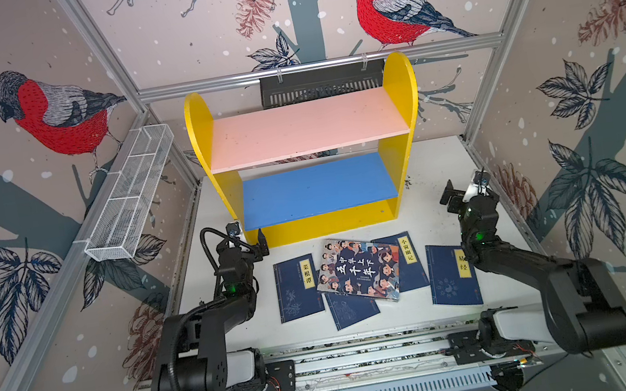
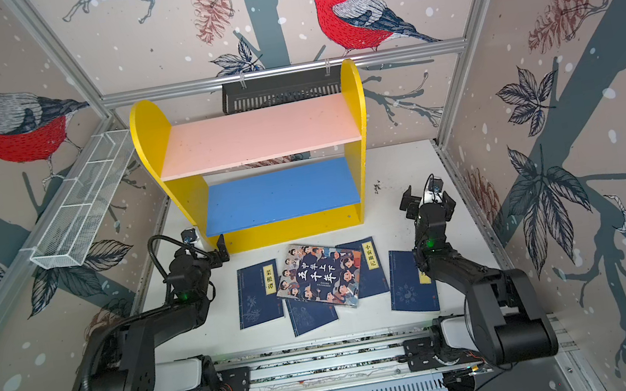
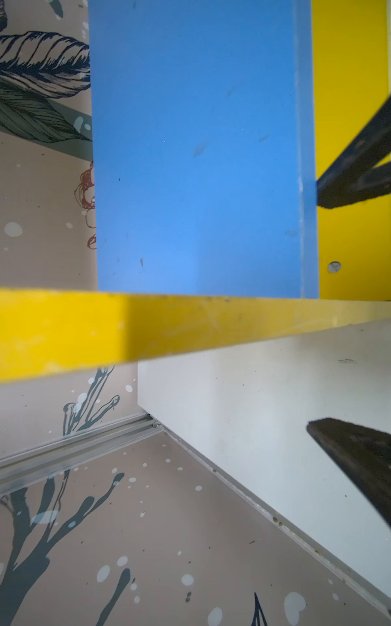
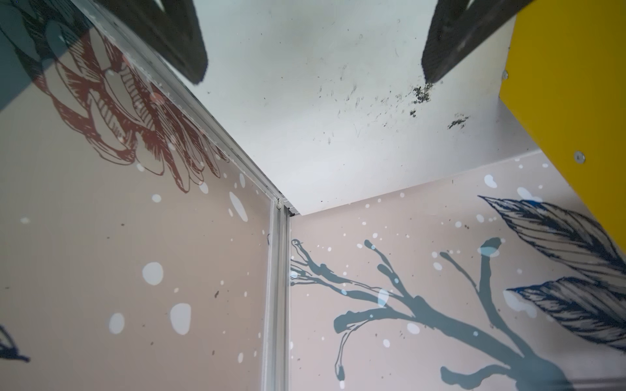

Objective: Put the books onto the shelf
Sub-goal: 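Raise both arms and move both grippers toward the books in front of the shelf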

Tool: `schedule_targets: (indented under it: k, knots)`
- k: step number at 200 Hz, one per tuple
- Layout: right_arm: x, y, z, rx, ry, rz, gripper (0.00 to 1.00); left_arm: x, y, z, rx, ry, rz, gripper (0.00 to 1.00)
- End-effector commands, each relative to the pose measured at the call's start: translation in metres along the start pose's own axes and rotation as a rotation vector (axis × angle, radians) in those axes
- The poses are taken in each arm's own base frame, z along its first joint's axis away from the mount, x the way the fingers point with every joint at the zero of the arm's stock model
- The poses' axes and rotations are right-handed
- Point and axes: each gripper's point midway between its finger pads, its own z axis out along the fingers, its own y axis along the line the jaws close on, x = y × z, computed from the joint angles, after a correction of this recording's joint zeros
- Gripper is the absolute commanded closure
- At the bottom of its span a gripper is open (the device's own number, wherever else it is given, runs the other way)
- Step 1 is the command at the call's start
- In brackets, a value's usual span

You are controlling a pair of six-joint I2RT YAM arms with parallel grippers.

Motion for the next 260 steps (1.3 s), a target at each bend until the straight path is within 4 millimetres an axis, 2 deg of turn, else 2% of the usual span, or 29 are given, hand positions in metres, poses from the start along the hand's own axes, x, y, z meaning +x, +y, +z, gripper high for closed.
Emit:
schedule_targets:
  k: [1,17,39,78,104,125,139,173,213,260]
  knots:
    - [0.009,-0.011,-0.014,0.121,0.164,0.126,0.00,-0.017,-0.013,-0.005,0.079,0.045,-0.016,0.03]
    - [0.003,0.012,-0.031,0.011,0.280,0.182,0.00,-0.018,-0.034,-0.015,0.202,0.139,0.002,0.03]
    - [0.005,0.027,-0.066,-0.055,0.360,0.281,0.00,-0.021,-0.064,-0.035,0.372,0.249,0.013,0.03]
    - [0.028,0.053,-0.126,-0.191,0.523,0.366,0.00,-0.037,-0.116,-0.062,0.554,0.400,0.095,0.03]
    - [0.044,0.071,-0.157,-0.256,0.625,0.329,0.00,-0.031,-0.139,-0.072,0.639,0.551,0.049,0.03]
    - [0.050,0.085,-0.166,-0.315,0.661,0.297,0.00,-0.008,-0.129,-0.064,0.550,0.671,0.014,0.06]
    - [0.050,0.093,-0.167,-0.341,0.675,0.296,0.00,-0.001,-0.118,-0.060,0.481,0.687,0.026,0.06]
    - [0.044,0.110,-0.166,-0.395,0.673,0.279,0.00,-0.023,-0.102,-0.064,0.411,0.576,0.054,0.06]
    - [0.040,0.117,-0.163,-0.410,0.670,0.252,0.00,-0.054,-0.092,-0.076,0.373,0.405,0.053,0.03]
    - [0.039,0.118,-0.165,-0.436,0.658,0.233,0.00,-0.072,-0.085,-0.075,0.332,0.311,0.060,0.03]
